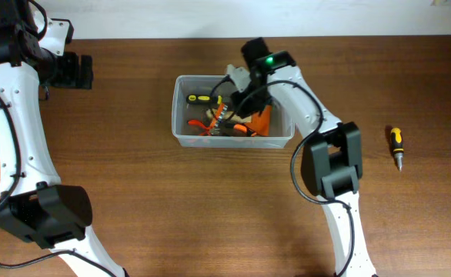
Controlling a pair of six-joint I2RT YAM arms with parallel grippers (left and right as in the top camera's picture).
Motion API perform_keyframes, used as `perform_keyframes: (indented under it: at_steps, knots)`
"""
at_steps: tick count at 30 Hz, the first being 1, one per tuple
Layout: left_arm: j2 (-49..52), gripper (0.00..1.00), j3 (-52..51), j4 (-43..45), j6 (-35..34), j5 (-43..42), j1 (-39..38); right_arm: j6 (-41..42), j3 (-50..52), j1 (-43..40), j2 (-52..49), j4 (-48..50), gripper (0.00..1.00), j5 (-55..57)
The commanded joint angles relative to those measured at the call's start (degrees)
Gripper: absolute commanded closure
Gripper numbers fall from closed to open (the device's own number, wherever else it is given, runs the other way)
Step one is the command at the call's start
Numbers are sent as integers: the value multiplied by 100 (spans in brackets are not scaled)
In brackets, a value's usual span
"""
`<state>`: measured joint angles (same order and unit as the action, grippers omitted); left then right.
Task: Pack container
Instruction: 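Lower the cutters into the container's left side and release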
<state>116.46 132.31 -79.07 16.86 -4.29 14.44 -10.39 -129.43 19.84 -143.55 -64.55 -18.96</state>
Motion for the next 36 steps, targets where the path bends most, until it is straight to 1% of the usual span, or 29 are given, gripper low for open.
perform_keyframes:
  at_steps: [1, 9, 13, 18, 22, 25, 31, 36]
  knots:
    - [-162, 1, 74, 11, -59, -42, 13, 39, 0, 216, -20, 15, 96, -162]
    - [-162, 1, 74, 11, -59, -42, 13, 44, 166, 636, -22, 492, 96, -63]
    - [-162, 1, 74, 11, -59, -42, 13, 42, 304, 684, -22, 632, 96, -50]
    - [-162, 1, 74, 11, -59, -42, 13, 39, 313, 588, -20, 518, 96, 317]
    - [-162, 1, 74, 11, -59, -42, 13, 39, 313, 446, -20, 258, 96, 271]
    - [-162, 1, 74, 11, -59, -42, 13, 39, 317, 461, -20, 238, 96, 24]
    - [-162, 1, 74, 11, -59, -42, 13, 39, 326, 761, -22, 463, 96, -74]
    - [-162, 1, 74, 11, -59, -42, 13, 42, 457, 1008, -24, 903, 96, -76]
